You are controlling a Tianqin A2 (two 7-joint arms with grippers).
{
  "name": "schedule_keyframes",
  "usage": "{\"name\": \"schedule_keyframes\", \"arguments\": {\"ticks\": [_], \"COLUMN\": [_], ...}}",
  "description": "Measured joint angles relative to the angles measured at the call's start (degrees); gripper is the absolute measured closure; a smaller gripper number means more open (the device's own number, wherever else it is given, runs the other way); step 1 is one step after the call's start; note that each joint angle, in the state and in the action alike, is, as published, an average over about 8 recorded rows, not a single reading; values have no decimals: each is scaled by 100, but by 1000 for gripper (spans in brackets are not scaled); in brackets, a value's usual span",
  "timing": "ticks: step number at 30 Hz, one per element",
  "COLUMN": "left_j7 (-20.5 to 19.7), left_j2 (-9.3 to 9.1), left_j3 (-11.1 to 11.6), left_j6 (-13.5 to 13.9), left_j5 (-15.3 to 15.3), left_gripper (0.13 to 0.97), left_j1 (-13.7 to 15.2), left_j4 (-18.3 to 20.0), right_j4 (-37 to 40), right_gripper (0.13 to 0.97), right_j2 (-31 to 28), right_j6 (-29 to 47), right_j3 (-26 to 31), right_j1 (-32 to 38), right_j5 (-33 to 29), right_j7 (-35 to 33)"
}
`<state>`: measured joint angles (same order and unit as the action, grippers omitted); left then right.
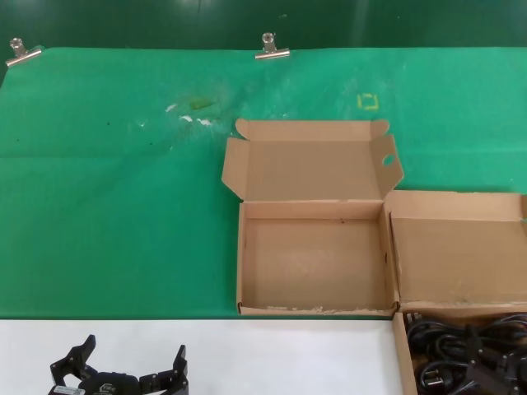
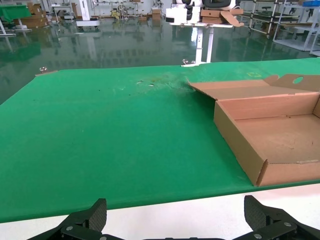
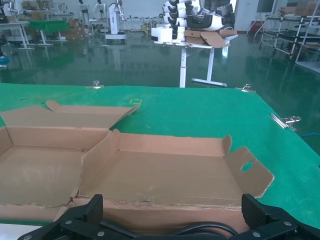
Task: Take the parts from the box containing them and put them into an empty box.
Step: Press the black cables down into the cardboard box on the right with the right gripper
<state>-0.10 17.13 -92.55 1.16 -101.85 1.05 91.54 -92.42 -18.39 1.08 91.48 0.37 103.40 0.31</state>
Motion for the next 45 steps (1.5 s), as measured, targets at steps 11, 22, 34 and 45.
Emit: {"name": "schedule_keyframes", "arguments": {"ticks": [11, 22, 34, 45], "left_j7": [0, 0, 0, -1], "left_j2": [0, 0, 0, 0], "left_j3": [0, 0, 0, 0], "left_j6": [0, 0, 0, 0], "left_j5": [0, 0, 0, 0], "left_gripper": [143, 224, 384, 595], "left_j1": [0, 0, 0, 0], "left_j4": [0, 0, 0, 0], "right_j4": [0, -232, -921, -546], "right_gripper": [129, 129, 129, 129], "right_j2": [0, -520, -3275, -4342], "right_j6": [0, 430, 3053, 5951], "right_j3": [0, 139, 738, 2460], "right_j1": [0, 67, 934, 3571], "right_j5": [0, 71, 221, -936], "right_j7": [0, 200, 157, -665]}}
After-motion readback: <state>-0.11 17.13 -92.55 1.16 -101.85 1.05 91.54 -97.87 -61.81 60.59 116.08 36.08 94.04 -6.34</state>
